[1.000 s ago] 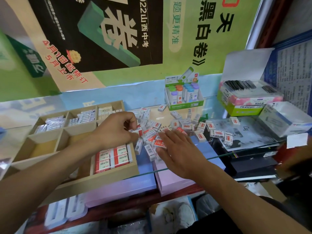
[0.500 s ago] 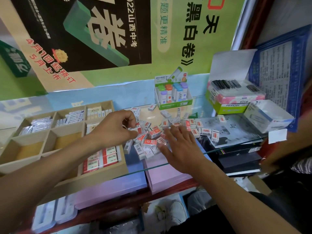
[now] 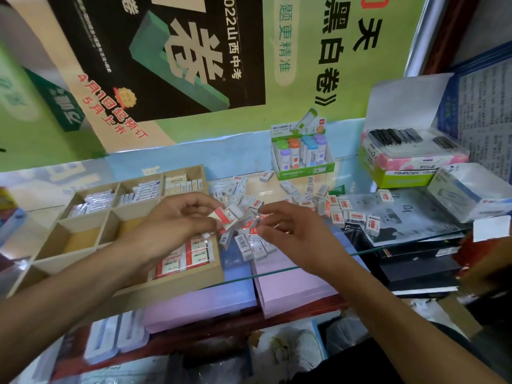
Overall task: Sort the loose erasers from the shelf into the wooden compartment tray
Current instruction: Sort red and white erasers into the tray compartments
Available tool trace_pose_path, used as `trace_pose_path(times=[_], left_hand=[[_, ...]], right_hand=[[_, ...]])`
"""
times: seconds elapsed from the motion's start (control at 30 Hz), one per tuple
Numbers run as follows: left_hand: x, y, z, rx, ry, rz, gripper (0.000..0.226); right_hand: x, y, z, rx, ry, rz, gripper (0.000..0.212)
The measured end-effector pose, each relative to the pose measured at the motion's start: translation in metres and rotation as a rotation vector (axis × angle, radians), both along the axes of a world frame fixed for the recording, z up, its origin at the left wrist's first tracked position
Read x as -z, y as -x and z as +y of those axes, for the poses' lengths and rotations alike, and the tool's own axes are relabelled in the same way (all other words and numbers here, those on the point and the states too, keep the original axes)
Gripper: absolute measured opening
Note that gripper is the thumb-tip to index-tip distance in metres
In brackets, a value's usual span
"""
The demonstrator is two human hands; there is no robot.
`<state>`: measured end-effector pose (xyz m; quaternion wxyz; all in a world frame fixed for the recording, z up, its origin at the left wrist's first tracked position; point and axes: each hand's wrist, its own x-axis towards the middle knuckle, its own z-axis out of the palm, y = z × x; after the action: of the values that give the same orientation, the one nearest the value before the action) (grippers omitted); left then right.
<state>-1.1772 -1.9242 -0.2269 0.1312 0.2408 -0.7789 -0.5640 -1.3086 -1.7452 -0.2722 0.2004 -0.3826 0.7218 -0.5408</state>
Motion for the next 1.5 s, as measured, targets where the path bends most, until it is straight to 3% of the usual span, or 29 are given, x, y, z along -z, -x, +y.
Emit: trace_pose_path(times=[0.1, 0.23, 0.43, 0.7, 1.0, 1.1, 1.2, 1.3, 1.5], left_hand=[[0.003, -0.013, 0.009, 0.013, -0.073, -0.001, 0.024], [0.006, -0.030, 0.014, 0.030, -0.034, -0.046, 0.024], [-0.002, -0.056, 0.001, -0.128, 0.001, 0.004, 0.021], [-0.001, -0.091, -0.023, -0.305, 0.063, 0.004, 0.026], [-0.006, -0.109, -0.054, -0.401, 0.134, 0.110, 0.008], [-0.004, -0.116, -0.065, -0.371, 0.016, 0.053, 0.025], [-0.003, -0.125, -0.073, -0.285, 0.021, 0.008, 0.043], [-0.002, -0.136, -0.080, -0.204, 0.114, 0.010, 0.042], [-0.006, -0.149, -0.083, -0.068, 0.403, -0.100, 0.018]], right_hand=[[-0.002, -0.013, -0.011, -0.055, 0.049, -0.114, 0.021], [-0.006, -0.030, -0.028, -0.082, 0.061, -0.108, 0.012], [-0.012, -0.044, -0.049, -0.067, 0.046, -0.122, 0.014], [-0.023, -0.067, -0.071, -0.140, 0.047, -0.370, 0.016], [-0.038, -0.090, -0.121, -0.177, -0.068, -0.215, 0.017], [-0.039, -0.094, -0.132, -0.160, -0.051, -0.151, 0.016], [-0.037, -0.094, -0.135, -0.130, -0.020, -0.178, 0.017], [-0.034, -0.096, -0.137, -0.138, -0.029, -0.109, 0.015], [-0.028, -0.104, -0.135, -0.183, -0.087, -0.018, 0.017]])
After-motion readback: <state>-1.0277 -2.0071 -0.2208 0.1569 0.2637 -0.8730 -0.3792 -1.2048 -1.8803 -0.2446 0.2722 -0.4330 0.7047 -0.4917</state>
